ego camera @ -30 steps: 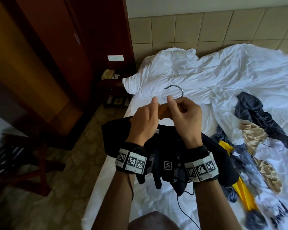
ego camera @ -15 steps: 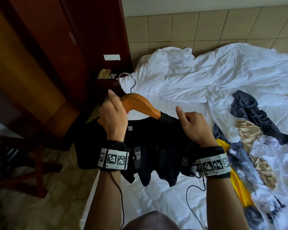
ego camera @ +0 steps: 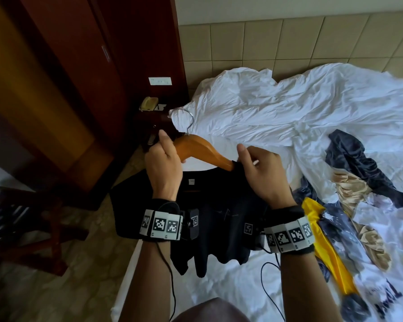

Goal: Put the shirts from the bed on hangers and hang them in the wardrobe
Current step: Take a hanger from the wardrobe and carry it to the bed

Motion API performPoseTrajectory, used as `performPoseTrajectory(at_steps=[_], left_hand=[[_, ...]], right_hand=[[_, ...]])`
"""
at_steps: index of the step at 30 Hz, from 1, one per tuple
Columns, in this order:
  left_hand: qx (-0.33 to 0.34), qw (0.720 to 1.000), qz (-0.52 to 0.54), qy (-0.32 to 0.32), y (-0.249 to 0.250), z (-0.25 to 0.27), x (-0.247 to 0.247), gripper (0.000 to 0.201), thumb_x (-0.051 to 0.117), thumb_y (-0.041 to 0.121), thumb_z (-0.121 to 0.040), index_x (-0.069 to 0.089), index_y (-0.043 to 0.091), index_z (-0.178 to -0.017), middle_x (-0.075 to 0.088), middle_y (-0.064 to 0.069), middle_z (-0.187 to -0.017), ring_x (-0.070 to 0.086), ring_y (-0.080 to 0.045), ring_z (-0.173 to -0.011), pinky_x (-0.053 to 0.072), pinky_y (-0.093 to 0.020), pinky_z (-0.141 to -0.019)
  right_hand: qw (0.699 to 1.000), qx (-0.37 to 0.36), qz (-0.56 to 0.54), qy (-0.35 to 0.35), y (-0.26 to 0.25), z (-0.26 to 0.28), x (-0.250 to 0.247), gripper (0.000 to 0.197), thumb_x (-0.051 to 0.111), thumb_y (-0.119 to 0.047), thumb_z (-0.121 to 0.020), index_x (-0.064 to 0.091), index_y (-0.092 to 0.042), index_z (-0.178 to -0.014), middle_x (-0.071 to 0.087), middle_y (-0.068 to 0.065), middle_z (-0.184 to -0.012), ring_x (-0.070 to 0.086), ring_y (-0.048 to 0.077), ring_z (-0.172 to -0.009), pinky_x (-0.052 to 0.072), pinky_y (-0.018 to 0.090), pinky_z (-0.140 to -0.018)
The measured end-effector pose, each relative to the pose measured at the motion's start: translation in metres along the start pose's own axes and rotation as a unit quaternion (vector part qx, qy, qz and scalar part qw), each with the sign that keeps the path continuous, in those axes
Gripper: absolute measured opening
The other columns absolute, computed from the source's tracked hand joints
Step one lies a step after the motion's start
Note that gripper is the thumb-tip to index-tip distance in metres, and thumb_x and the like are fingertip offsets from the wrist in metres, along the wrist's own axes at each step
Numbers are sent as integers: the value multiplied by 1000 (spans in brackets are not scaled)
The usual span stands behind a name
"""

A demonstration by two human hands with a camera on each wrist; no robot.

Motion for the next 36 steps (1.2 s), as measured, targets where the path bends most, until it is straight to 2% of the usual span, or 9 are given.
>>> performPoseTrajectory(at_steps=[2,8,14,16,19,27,31,34,36], left_hand=[[18,1000,-5,-18,12,8,13,66,30,33,-114,54,9,-58,51,5,-45,56,-5,-44,40,-18,-50],[50,993,35,-102,34,36,55,64,30,39,-114,60,5,-68,63,-1,-59,63,-13,-57,51,-40,-59],[127,986,-19,-110,38,39,63,58,24,42,-113,70,16,-88,71,6,-76,68,-8,-74,53,-31,-69],[153,981,-77,-95,30,36,60,65,21,43,-112,69,16,-78,69,5,-69,67,-12,-68,53,-33,-67],[191,962,-160,-112,20,40,61,65,20,45,-111,41,24,-53,42,9,-46,49,-13,-44,40,-31,-50],[221,949,-176,-138,10,41,53,54,24,43,-110,30,31,-58,30,14,-47,37,-7,-41,26,-25,-49],[227,939,-159,-205,2,40,50,48,25,46,-110,38,27,-67,36,12,-52,42,-5,-46,31,-26,-50],[219,924,-189,-252,-8,34,47,39,25,51,-107,45,26,-85,42,14,-59,46,-4,-54,33,-25,-54],[180,925,-204,-265,-19,24,44,49,22,55,-106,47,21,-81,46,10,-59,50,-6,-56,36,-30,-55]], right_hand=[[995,-21,-96,-5,-27,-1,1,47,47,-51,-110,65,-24,-75,67,-12,-73,65,5,-76,48,26,-70],[981,-1,-192,33,-44,0,1,32,56,-38,-109,73,-21,-89,76,-14,-82,73,2,-83,53,21,-76],[976,42,-190,99,-15,3,-13,47,50,-55,-107,74,-19,-88,78,-3,-83,76,15,-83,60,49,-80],[973,49,-197,112,-9,3,-21,47,50,-53,-108,74,-17,-89,78,-1,-83,76,16,-85,61,51,-81],[969,45,-209,122,-9,4,-29,43,52,-46,-110,74,-16,-88,77,-1,-81,76,17,-83,61,52,-80],[975,56,-187,108,-12,3,-24,39,54,-41,-110,73,-17,-85,72,-9,-72,72,7,-76,57,31,-72],[976,58,-199,65,-10,0,-16,42,53,-43,-110,75,-15,-88,76,-4,-78,74,9,-82,59,32,-76],[979,57,-179,79,-12,-2,-22,40,53,-38,-110,69,-21,-78,69,-13,-67,66,1,-69,50,21,-67],[981,57,-168,77,-12,-6,-26,40,53,-39,-110,72,-18,-81,72,-9,-72,68,4,-73,51,23,-69]])
Point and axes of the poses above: each hand's wrist, its own z-axis away from the middle knuckle, its own x-axis out of the palm, y = z × x, the point moved 9 cm from there along -z, towards the middle knuckle
